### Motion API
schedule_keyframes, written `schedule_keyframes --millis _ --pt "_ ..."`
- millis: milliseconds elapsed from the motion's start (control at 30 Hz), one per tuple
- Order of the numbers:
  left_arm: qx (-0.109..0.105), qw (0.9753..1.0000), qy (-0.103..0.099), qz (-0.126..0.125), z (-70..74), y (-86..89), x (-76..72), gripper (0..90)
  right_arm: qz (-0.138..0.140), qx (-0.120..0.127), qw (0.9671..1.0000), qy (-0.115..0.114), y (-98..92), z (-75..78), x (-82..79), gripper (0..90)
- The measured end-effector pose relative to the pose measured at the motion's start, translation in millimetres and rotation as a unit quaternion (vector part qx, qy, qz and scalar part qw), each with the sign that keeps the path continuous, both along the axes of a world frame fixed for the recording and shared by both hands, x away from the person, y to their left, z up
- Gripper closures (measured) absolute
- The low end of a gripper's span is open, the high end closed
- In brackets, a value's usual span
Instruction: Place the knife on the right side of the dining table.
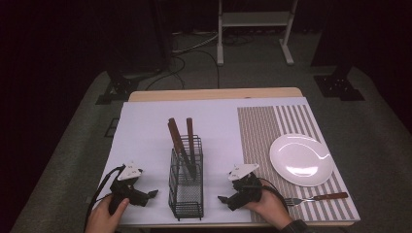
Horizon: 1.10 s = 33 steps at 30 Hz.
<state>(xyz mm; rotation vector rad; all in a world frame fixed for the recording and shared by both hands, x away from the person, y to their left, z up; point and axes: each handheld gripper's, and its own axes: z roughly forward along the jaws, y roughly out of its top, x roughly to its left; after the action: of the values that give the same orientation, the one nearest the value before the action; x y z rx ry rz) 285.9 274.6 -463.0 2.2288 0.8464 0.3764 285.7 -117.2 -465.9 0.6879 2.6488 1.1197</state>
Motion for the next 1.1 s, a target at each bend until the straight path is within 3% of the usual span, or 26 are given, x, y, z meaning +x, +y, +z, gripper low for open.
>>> schedule_keyframes --millis 433,1100 --pt "0.001 1.0000 0.000 0.000 0.1 0.0 -0.1 0.0 -0.008 0.005 0.9998 0.018 0.0 3.7 1.5 6.3" --pt "0.000 1.0000 0.000 0.000 0.0 0.1 0.1 0.0 -0.017 0.006 0.9997 0.016 -2.1 17.6 5.7 6.3"
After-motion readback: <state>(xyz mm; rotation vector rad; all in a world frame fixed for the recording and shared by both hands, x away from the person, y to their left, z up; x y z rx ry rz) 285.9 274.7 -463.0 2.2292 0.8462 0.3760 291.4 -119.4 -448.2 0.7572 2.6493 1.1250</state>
